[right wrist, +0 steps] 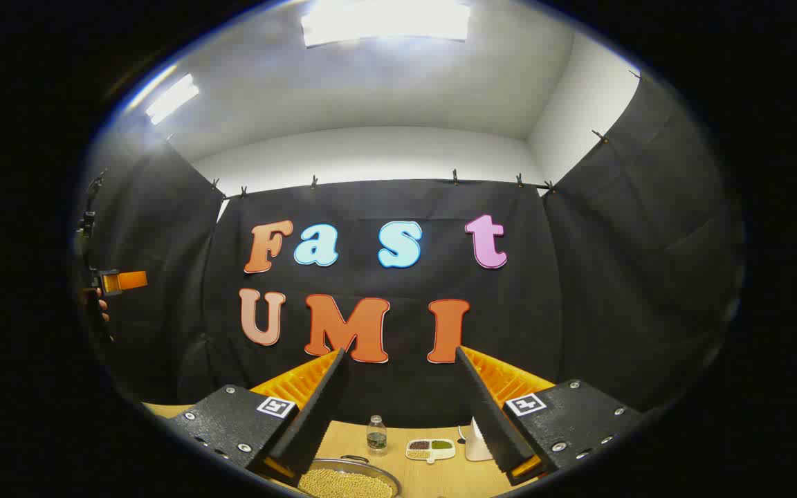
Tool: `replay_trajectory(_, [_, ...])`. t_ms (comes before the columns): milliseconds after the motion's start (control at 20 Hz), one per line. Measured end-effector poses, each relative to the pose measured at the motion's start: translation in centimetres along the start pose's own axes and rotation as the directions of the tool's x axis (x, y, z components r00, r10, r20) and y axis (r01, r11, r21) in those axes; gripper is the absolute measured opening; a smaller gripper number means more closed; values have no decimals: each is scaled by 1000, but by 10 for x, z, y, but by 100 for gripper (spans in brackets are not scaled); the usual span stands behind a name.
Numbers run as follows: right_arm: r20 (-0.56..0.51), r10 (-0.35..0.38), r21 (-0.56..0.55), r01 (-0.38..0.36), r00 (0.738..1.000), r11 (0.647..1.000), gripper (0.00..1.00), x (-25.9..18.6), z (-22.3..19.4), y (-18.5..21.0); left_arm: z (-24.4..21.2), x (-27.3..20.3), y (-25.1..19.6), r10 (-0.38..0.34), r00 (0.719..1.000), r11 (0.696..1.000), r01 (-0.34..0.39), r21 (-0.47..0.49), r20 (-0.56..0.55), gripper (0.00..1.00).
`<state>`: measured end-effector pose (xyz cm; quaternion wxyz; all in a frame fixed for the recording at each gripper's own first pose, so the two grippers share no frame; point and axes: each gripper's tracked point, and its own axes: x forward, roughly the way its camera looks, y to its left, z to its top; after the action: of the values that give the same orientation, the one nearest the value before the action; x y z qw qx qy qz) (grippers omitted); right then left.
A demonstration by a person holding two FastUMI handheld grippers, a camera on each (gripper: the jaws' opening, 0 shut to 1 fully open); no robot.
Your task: First push the handle of the pot to place it horizontally, then grasp the pot with both hands and set it on the induction cooktop.
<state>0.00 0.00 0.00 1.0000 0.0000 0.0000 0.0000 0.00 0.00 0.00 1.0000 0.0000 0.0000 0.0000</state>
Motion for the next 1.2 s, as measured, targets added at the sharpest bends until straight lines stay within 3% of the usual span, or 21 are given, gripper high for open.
replay_trajectory(550, [-17, 36, -9, -36, 999, 999, 95, 4, -7, 15, -3, -2, 1, 6, 1000, 1000, -6, 28, 11, 98])
replay_trajectory(600, [-19, 38, -7, -38, 999, 999, 97, 6, -7, 17, -2, -1, 2, 9, 1000, 1000, -10, 29, 18, 94])
replay_trajectory(950, [-22, 64, -1, -64, 998, 998, 95, 5, -8, 25, 10, -5, 4, 18, 998, 999, -21, 49, 64, 94])
replay_trajectory(1200, [-64, 89, 23, -88, 994, 996, 95, 5, -24, 33, 4, -6, 0, 18, 998, 997, -22, 70, 53, 97])
